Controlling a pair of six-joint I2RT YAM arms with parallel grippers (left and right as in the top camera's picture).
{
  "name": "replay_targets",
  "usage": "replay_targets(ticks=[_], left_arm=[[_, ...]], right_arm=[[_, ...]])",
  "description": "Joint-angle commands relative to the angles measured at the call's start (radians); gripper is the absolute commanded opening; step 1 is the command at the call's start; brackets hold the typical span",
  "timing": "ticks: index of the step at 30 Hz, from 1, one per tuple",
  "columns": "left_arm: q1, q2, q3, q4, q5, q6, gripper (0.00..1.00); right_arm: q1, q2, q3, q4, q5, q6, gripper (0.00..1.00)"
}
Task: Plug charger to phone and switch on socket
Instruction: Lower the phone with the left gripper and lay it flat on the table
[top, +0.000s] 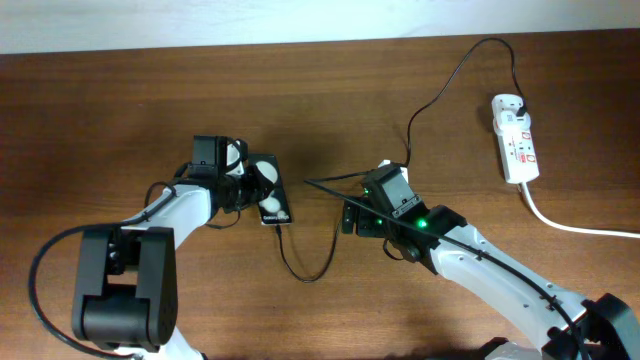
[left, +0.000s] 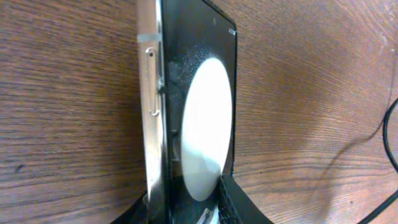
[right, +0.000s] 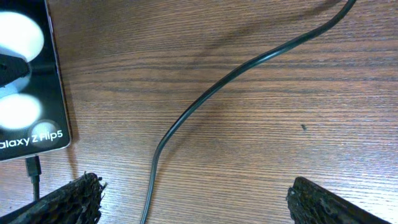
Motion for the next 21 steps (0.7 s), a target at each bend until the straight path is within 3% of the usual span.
replay_targets(ticks=[1,8,15,21], left_arm=[[0.0,0.018,-0.016,-0.004,-0.031,0.017,0.28],[0.0,0.018,-0.016,-0.004,-0.032,0.017,0.31],[0.0,0.018,-0.016,-0.003,-0.032,0.017,0.47],[0.0,0.018,-0.016,-0.003,-0.032,0.017,0.5]], right_arm=[[-0.004,-0.006,0.002,0.0,0.008,-0.01,0.99],[-0.004,-0.006,0.002,0.0,0.008,-0.01,0.99],[-0.004,-0.006,0.002,0.0,0.008,-0.01,0.99],[-0.004,-0.006,0.002,0.0,0.008,-0.01,0.99]])
